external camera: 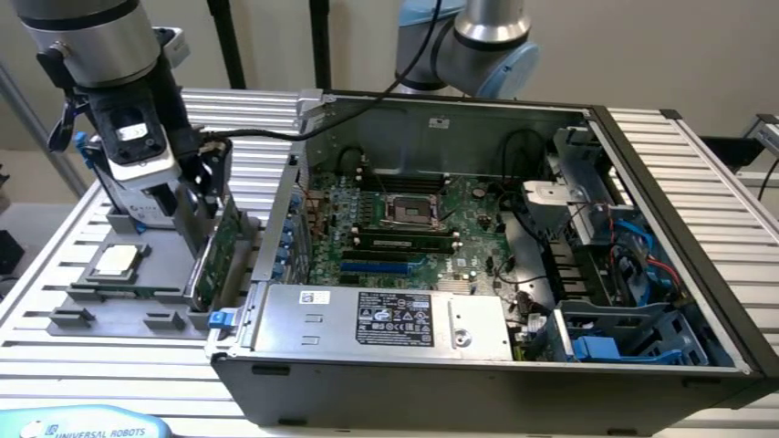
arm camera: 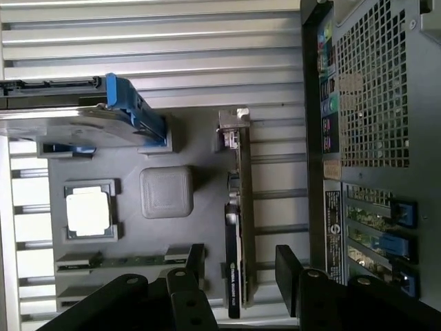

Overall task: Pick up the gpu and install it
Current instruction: 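Pick up the gpu and move the gpu toward the slot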

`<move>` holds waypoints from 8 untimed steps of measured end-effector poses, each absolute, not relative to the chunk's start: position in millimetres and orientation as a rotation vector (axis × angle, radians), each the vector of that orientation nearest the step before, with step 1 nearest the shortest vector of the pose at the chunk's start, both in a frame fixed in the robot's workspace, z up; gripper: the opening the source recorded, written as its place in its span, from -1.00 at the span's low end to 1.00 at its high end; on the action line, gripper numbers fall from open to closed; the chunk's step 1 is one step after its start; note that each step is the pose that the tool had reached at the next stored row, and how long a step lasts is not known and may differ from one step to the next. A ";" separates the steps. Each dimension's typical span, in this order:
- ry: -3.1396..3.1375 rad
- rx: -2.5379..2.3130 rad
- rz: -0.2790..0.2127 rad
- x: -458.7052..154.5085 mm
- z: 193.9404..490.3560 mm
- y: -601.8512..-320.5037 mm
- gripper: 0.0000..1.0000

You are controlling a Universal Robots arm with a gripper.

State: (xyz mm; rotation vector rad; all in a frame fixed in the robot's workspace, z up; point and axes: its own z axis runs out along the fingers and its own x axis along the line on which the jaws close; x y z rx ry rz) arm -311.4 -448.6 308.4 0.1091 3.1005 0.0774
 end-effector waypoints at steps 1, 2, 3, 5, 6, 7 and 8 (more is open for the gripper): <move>3.100 0.109 0.077 -311.4 306.6 -449.4 0.08; 3.100 0.109 0.077 -311.4 304.8 -450.1 0.08; 3.100 0.109 0.077 -311.4 303.0 -450.8 0.08; 3.100 0.109 0.077 -311.4 299.3 -452.2 0.08; 3.099 0.109 0.077 -311.4 297.5 -452.9 0.08; 3.099 0.109 0.078 -311.4 295.6 -453.6 0.08; 3.099 0.109 0.077 -311.4 293.8 -454.3 0.08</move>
